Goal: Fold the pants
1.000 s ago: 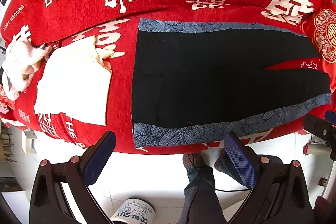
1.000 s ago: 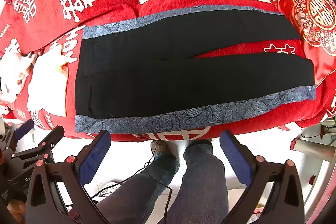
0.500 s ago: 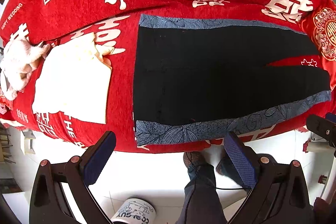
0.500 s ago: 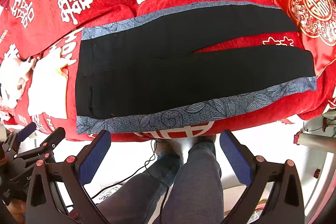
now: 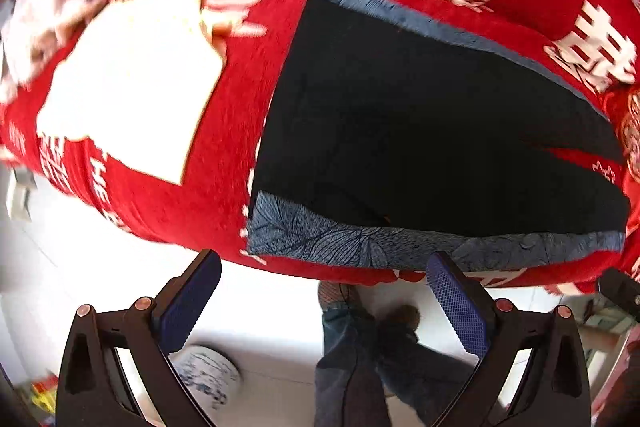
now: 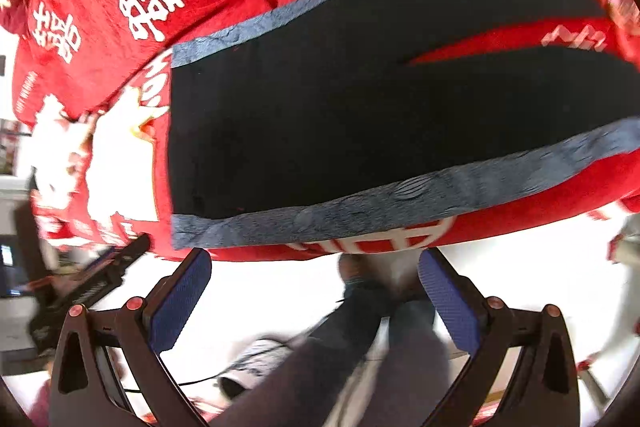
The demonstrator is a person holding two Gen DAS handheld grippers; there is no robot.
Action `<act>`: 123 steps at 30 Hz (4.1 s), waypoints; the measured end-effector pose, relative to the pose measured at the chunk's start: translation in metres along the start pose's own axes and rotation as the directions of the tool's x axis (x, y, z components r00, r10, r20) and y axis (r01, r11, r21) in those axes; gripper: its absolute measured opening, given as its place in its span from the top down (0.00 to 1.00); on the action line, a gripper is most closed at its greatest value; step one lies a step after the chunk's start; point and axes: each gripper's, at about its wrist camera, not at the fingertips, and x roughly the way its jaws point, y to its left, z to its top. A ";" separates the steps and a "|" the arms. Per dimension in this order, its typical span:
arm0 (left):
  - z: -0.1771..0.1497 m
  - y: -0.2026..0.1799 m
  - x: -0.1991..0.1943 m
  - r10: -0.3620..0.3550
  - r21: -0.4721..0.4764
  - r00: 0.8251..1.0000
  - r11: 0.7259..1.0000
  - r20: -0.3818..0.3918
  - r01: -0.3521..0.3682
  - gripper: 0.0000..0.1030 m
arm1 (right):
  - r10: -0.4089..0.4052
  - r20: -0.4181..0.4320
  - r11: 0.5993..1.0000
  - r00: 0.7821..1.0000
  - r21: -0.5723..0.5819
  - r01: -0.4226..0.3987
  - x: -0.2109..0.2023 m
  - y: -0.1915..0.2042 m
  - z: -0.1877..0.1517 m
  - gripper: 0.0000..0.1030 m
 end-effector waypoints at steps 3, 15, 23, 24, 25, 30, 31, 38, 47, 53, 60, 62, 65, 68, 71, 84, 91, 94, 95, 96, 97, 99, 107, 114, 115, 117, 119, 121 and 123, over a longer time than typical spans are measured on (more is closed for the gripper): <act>-0.004 0.010 0.025 -0.071 -0.072 0.997 0.995 0.005 0.071 0.00 | 0.125 -0.031 0.992 0.992 0.016 -0.124 0.028 -0.015 -0.003 0.00; -0.033 0.037 0.100 -0.349 -0.253 0.935 0.900 0.068 0.354 0.00 | 0.460 -0.120 0.883 0.880 0.160 -0.440 0.165 -0.072 -0.023 0.36; -0.038 0.043 0.122 -0.425 -0.284 0.903 0.860 0.060 0.424 0.00 | 0.584 -0.056 0.806 0.810 0.157 -0.570 0.183 -0.081 -0.014 0.36; -0.038 0.045 0.124 -0.429 -0.294 0.902 0.856 0.055 0.425 0.00 | 0.601 -0.046 0.793 0.798 0.157 -0.589 0.181 -0.079 -0.012 0.36; -0.038 0.047 0.127 -0.443 -0.314 0.895 0.844 0.047 0.435 0.00 | 0.628 -0.028 0.771 0.777 0.154 -0.618 0.175 -0.076 -0.008 0.36; -0.028 0.046 0.130 -0.571 -0.382 0.818 0.743 0.067 0.550 0.00 | 0.703 0.010 0.707 0.711 0.097 -0.701 0.140 -0.053 0.008 0.36; -0.021 0.042 0.126 -0.573 -0.378 0.815 0.738 0.086 0.559 0.00 | 0.712 0.004 0.700 0.702 0.071 -0.710 0.131 -0.047 0.011 0.36; 0.012 0.027 0.122 -0.487 -0.372 0.865 0.786 0.117 0.493 0.38 | 0.691 -0.027 0.722 0.722 0.061 -0.689 0.125 -0.053 0.011 0.36; 0.019 0.016 0.122 -0.464 -0.249 0.885 0.852 0.046 0.460 0.38 | 0.623 0.151 0.721 0.768 0.270 -0.638 0.134 -0.127 -0.007 0.39; 0.025 0.024 0.109 -0.479 -0.265 0.878 0.843 0.022 0.467 0.70 | 0.618 0.295 0.596 0.729 0.430 -0.678 0.110 -0.139 -0.009 0.91; 0.076 0.017 0.052 -0.467 -0.171 0.876 0.860 0.120 0.482 0.70 | 0.594 0.252 0.719 0.764 0.258 -0.645 0.035 -0.095 0.044 0.91; 0.104 0.011 0.041 -0.472 -0.154 0.867 0.855 0.159 0.494 0.70 | 0.593 0.232 0.735 0.771 0.233 -0.636 0.026 -0.085 0.070 0.91; 0.142 -0.001 0.038 -0.467 -0.143 0.862 0.856 0.195 0.496 0.70 | 0.591 0.180 0.761 0.786 0.196 -0.618 0.018 -0.083 0.116 0.91; 0.185 -0.015 0.047 -0.424 -0.136 0.877 0.878 0.225 0.459 0.70 | 0.572 0.119 0.797 0.812 0.153 -0.584 0.018 -0.077 0.169 0.91; 0.225 -0.028 0.066 -0.367 -0.151 0.899 0.900 0.240 0.408 0.70 | 0.553 0.053 0.821 0.831 0.134 -0.555 0.027 -0.067 0.227 0.90; 0.277 -0.045 0.130 -0.194 -0.187 0.968 0.957 0.158 0.223 0.67 | 0.442 -0.161 0.894 0.882 0.156 -0.420 0.130 -0.079 0.328 0.78; 0.255 -0.018 0.055 -0.043 -0.223 0.966 0.970 0.254 0.102 0.31 | 0.442 -0.092 0.895 0.892 -0.016 -0.446 0.056 -0.051 0.307 0.31; 0.250 -0.034 0.060 -0.022 -0.164 0.974 0.985 0.227 0.060 0.31 | 0.413 -0.100 0.896 0.905 -0.135 -0.424 0.044 -0.028 0.295 0.58; 0.249 -0.042 0.064 -0.021 -0.136 0.977 0.989 0.212 0.051 0.31 | 0.378 -0.118 0.902 0.918 -0.177 -0.394 0.050 -0.020 0.292 0.61; 0.248 -0.051 0.074 -0.022 -0.111 0.981 0.993 0.194 0.044 0.31 | 0.345 -0.133 0.905 0.929 -0.214 -0.367 0.057 -0.014 0.291 0.62; 0.248 -0.062 0.085 -0.023 -0.090 0.983 0.995 0.182 0.040 0.31 | 0.302 -0.150 0.910 0.941 -0.249 -0.331 0.069 -0.006 0.292 0.63; 0.251 -0.077 0.115 0.024 -0.056 0.987 0.998 0.162 -0.015 0.31 | 0.264 -0.172 0.910 0.949 -0.281 -0.305 0.089 0.001 0.296 0.63; 0.240 -0.073 0.136 0.139 -0.115 0.983 0.985 0.116 -0.126 0.17 | 0.263 -0.110 0.953 0.958 -0.124 -0.276 0.099 -0.049 0.331 0.71; 0.197 -0.102 0.098 0.125 -0.060 0.990 0.991 0.069 -0.120 0.17 | 0.298 -0.055 0.950 0.953 -0.078 -0.302 0.040 -0.078 0.294 0.53; 0.195 -0.108 0.097 0.112 -0.041 0.992 0.993 0.064 -0.109 0.17 | 0.306 -0.043 0.949 0.951 -0.069 -0.309 0.031 -0.082 0.282 0.53; 0.190 -0.129 0.094 0.076 0.007 0.996 0.997 0.056 -0.076 0.17 | 0.317 -0.020 0.947 0.948 -0.044 -0.317 0.020 -0.094 0.265 0.52; 0.182 -0.154 0.086 0.019 0.078 0.998 0.997 0.064 -0.024 0.17 | 0.329 0.011 0.944 0.944 -0.005 -0.329 0.009 -0.107 0.242 0.49; 0.173 -0.181 0.080 -0.038 0.159 0.997 0.987 0.064 0.028 0.17 | 0.325 0.035 0.945 0.945 0.016 -0.326 -0.002 -0.121 0.220 0.48; 0.166 -0.203 0.078 -0.077 0.224 0.996 0.972 0.051 0.064 0.17 | 0.311 0.080 0.948 0.947 0.039 -0.315 -0.014 -0.140 0.191 0.48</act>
